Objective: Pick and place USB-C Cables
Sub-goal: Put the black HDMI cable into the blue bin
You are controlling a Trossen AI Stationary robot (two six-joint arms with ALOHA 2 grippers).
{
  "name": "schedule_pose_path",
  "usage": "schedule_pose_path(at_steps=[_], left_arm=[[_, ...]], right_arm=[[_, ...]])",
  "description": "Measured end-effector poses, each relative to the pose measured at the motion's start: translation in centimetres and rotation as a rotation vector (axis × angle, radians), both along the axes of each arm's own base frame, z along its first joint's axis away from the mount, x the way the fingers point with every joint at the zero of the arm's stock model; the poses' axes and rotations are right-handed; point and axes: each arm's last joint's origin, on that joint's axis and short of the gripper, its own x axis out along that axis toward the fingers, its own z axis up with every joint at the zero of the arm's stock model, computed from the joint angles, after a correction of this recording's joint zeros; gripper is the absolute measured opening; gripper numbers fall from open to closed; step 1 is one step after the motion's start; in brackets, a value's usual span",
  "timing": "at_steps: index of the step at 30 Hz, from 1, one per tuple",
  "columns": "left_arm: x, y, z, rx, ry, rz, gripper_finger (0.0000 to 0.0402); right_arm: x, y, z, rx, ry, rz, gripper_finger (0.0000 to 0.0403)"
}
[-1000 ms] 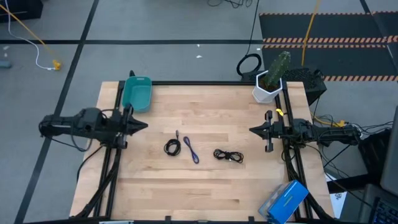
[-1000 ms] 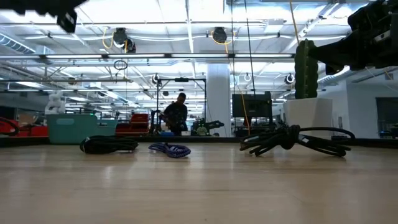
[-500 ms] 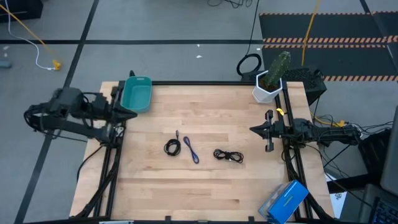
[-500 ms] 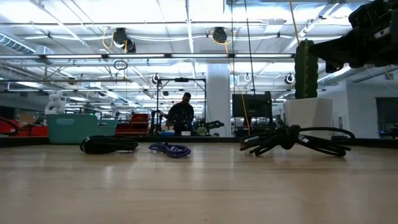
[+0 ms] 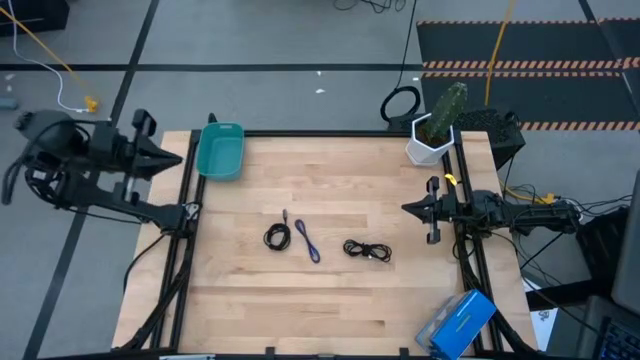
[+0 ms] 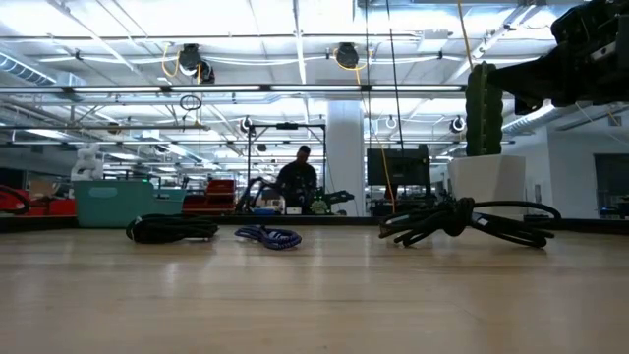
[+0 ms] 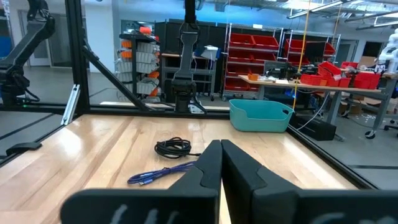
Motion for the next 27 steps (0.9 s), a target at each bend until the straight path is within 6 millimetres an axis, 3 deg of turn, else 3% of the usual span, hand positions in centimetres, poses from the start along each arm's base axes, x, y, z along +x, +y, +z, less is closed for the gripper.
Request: schedule_pose_path(at_steps=[7, 17, 24, 27], left_arm=[[-0.1, 0.0, -0.1, -0.018, 0.021, 0.0, 0.0021], [1.6, -0.2, -0.5, -0.028, 0.091, 0.002, 0.0021], [3.1, -0.3, -0.7, 0.03, 0.128, 0.002, 0.0021], [3.9, -0.4, -0.7, 0.055, 0.144, 0.0, 0.0021]], right_arm=[[0.0, 0.0, 0.2, 0.054, -0.023, 0.005, 0.0], [0.0, 0.0, 0.0, 0.129, 0.015, 0.013, 0.0], [-1.4, 0.0, 5.8, 0.147, -0.014, 0.016, 0.0], [-2.4, -0.1, 9.5, 0.152, -0.008, 0.015, 0.0]])
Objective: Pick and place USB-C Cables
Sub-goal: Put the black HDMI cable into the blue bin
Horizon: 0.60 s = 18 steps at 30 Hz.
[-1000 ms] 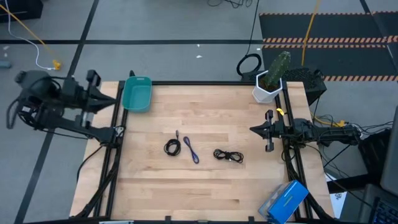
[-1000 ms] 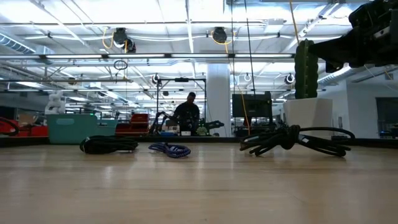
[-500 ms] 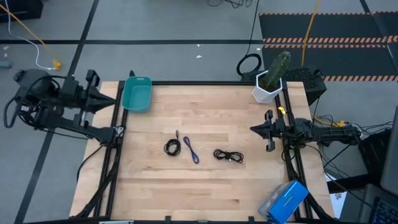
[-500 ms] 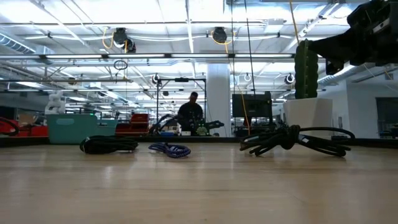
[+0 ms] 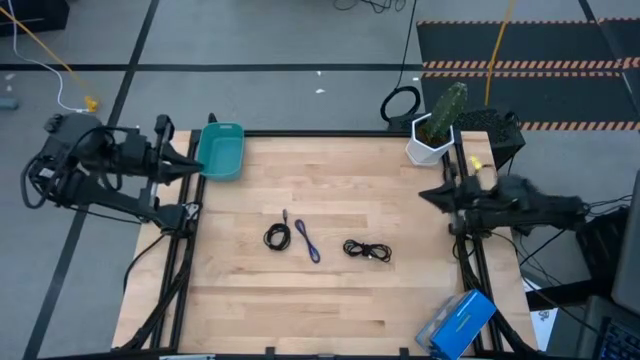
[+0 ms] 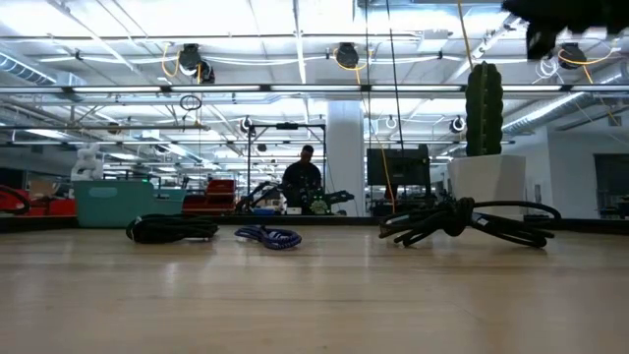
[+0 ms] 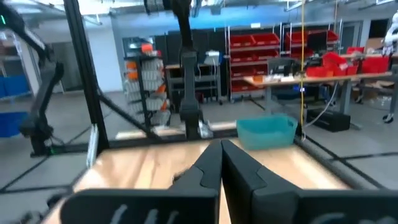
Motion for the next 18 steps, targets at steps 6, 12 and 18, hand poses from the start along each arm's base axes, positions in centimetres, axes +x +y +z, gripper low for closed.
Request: schedule_pose_path(at_steps=[6, 12, 18], left_arm=[[1.5, -0.2, -0.2, 0.012, 0.033, -0.002, 0.0021], [2.5, -0.2, -0.4, 0.01, 0.058, -0.001, 0.0021], [3.1, -0.3, -0.5, 0.011, 0.075, -0.002, 0.0021]], right_arm=[[-1.3, -0.1, 7.8, 0.0, 0.037, -0.002, 0.0], [-0.4, 0.0, 14.6, 0.002, 0.134, -0.002, 0.0], [2.2, 0.1, 19.8, -0.031, 0.246, -0.005, 0.0]])
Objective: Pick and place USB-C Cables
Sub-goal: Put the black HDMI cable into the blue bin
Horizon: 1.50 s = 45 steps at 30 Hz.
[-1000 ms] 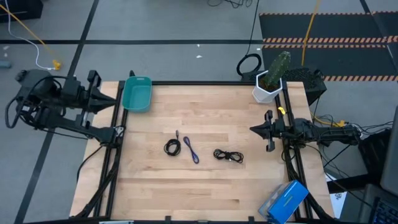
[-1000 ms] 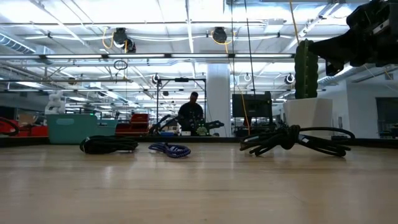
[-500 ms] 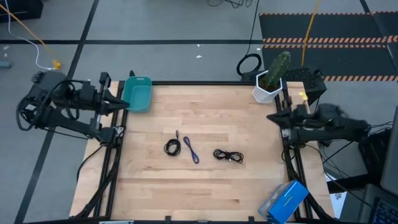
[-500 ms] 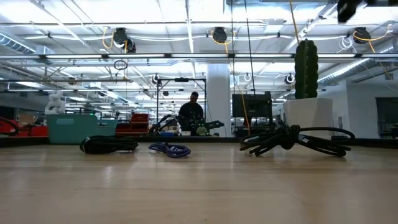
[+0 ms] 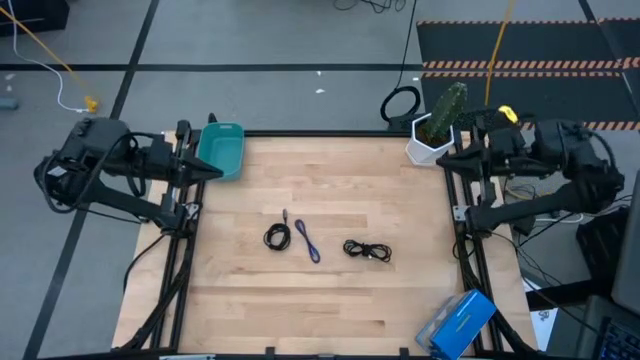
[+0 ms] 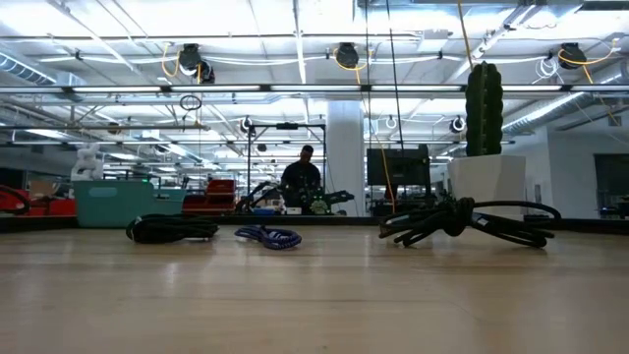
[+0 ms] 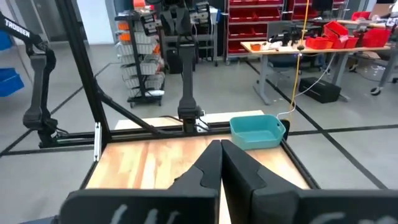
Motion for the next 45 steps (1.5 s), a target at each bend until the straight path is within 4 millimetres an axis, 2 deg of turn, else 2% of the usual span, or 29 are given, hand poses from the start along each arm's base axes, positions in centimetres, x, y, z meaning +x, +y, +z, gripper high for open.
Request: schedule_pose_path(at_steps=[5, 9, 11, 15, 18, 21, 27, 38, 40, 45], left_arm=[[0.3, 0.0, -0.1, 0.002, 0.009, 0.0, 0.0021], [0.4, 0.0, -0.1, 0.001, 0.011, 0.0, 0.0021], [0.4, 0.0, -0.1, -0.003, 0.01, 0.001, 0.0021], [0.4, 0.0, -0.1, -0.01, 0.011, 0.002, 0.0021], [0.4, 0.0, -0.1, -0.015, 0.013, 0.006, 0.0021], [1.1, 0.1, -0.5, -0.045, 0.05, 0.086, 0.0021], [3.8, -0.1, -2.3, -0.012, 0.222, 0.113, 0.0021], [8.4, -0.9, -5.9, 0.005, 0.524, 0.123, 0.0021], [9.3, -1.0, -6.6, 0.001, 0.573, 0.175, 0.0021], [11.9, -1.9, -9.4, 0.016, 0.77, 0.209, 0.0022]], right_arm=[[2.0, 0.1, 3.8, -0.037, 0.029, 0.006, 0.0], [3.4, 0.1, 5.6, -0.056, 0.086, 0.01, 0.0], [4.1, 0.2, 6.1, -0.057, 0.117, 0.011, 0.0], [5.3, 0.2, 5.9, -0.047, 0.181, 0.011, 0.0], [5.9, 0.2, 5.0, -0.047, 0.249, 0.012, 0.0], [6.9, 0.3, 3.7, -0.034, 0.308, 0.009, 0.0], [8.8, 0.4, 0.8, -0.01, 0.352, 0.002, 0.0], [11.4, 0.5, -7.2, 0.051, 0.431, -0.022, 0.0], [11.8, 0.5, -8.7, 0.056, 0.449, -0.024, 0.0], [12.7, 0.7, -11.9, 0.056, 0.476, -0.022, 0.0]])
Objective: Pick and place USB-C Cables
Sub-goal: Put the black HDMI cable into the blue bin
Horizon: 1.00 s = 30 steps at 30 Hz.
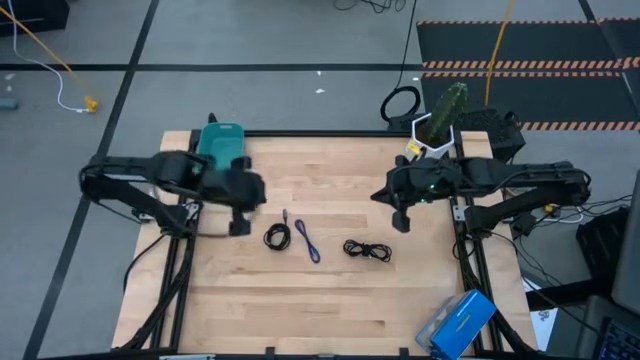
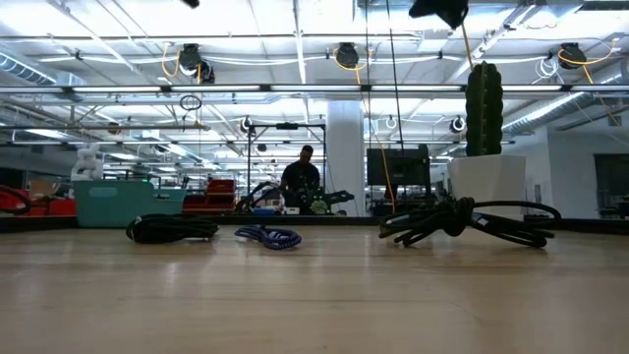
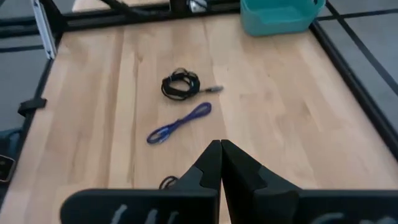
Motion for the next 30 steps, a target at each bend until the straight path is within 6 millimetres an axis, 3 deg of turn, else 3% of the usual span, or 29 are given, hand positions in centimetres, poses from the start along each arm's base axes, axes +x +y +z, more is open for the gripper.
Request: schedule_pose_path(at_steps=[8, 13, 21, 30], left_arm=[[3.6, -2.1, -5.3, 0.016, 0.242, -0.02, 0.0022], [4.8, -3.0, -9.5, -0.063, 0.312, 0.002, 0.0032], [4.7, -3.9, -14.6, -0.077, 0.317, 0.014, 0.0118], [4.4, -4.2, -18.0, -0.082, 0.282, -0.005, 0.0195]], right_arm=[[0.7, 1.2, -3.9, 0.001, -0.006, 0.049, 0.0], [0.8, 1.6, -4.6, -0.001, -0.011, 0.072, 0.0], [0.7, 2.0, -4.6, -0.013, -0.008, 0.098, 0.0], [0.7, 2.0, -4.6, -0.006, -0.009, 0.092, 0.0]])
